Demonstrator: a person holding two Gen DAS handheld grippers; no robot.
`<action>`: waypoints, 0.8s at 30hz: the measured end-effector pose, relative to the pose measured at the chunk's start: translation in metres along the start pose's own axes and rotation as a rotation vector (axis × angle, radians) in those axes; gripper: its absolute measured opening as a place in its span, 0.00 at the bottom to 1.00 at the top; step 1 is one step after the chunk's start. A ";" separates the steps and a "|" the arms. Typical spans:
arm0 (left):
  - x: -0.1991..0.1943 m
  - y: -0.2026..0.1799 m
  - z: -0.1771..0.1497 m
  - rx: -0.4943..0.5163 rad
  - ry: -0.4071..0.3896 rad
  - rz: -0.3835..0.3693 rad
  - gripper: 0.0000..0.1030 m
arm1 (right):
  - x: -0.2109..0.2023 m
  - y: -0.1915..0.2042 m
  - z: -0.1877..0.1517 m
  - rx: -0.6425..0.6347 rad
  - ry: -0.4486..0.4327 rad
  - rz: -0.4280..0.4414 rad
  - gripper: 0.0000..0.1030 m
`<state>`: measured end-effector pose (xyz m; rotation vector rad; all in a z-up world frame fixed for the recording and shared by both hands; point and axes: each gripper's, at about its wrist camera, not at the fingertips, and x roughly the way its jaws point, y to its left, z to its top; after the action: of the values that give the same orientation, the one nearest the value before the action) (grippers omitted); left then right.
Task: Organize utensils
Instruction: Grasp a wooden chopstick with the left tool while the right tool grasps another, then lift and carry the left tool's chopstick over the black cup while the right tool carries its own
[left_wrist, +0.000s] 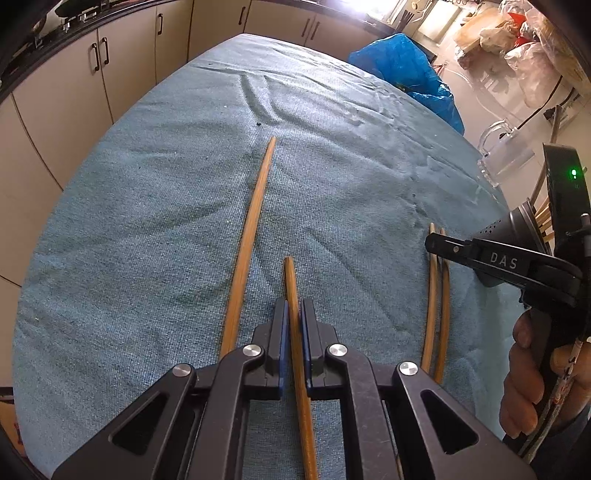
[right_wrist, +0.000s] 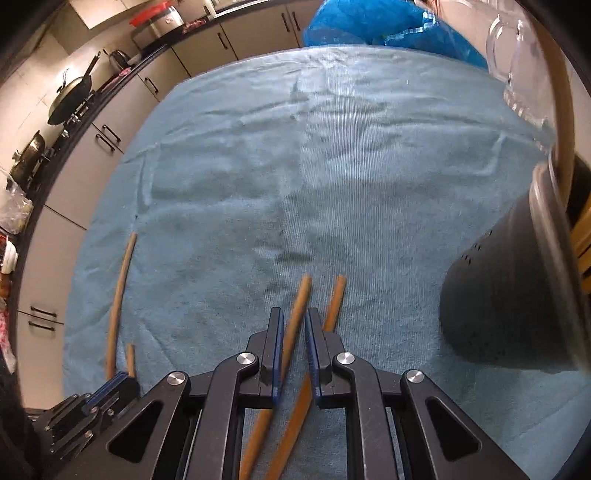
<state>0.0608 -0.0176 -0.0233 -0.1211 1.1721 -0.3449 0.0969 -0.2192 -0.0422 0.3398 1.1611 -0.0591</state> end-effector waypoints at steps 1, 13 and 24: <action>0.001 -0.002 0.001 0.002 -0.001 0.005 0.07 | 0.002 0.001 0.002 -0.010 0.001 -0.008 0.13; -0.029 -0.014 0.018 0.009 -0.121 -0.038 0.05 | -0.045 0.013 -0.010 -0.066 -0.180 0.116 0.06; -0.129 -0.038 0.005 0.065 -0.393 -0.079 0.05 | -0.179 0.027 -0.081 -0.184 -0.630 0.240 0.06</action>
<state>0.0141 -0.0114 0.1024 -0.1697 0.7684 -0.4076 -0.0413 -0.1925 0.0980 0.2670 0.4926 0.1434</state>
